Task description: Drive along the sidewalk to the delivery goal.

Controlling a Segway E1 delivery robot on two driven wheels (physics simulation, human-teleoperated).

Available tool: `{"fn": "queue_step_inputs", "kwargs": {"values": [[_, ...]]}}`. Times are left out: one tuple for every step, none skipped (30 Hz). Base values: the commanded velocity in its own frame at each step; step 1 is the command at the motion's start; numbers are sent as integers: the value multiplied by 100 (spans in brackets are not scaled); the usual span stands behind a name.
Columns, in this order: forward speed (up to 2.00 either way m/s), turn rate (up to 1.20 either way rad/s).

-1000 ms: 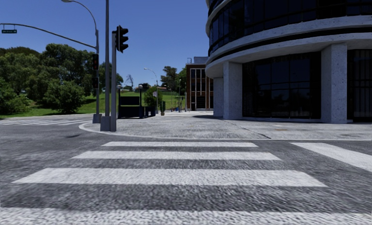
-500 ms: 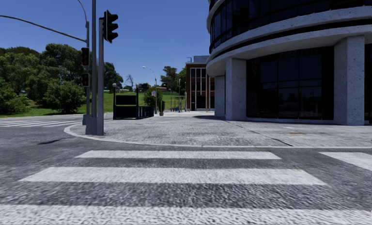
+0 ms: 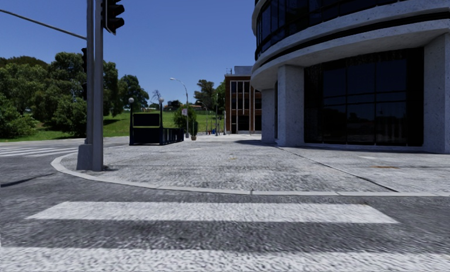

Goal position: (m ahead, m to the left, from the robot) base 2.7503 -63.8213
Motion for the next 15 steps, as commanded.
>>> {"fn": "queue_step_inputs", "kwargs": {"values": [[200, 0], [200, 0], [200, 0], [200, 0], [200, 0], [192, 0], [185, -6], [182, -11], [181, -14], [180, -15], [180, -15], [180, -15], [180, -15], [180, -15], [180, -16]]}}
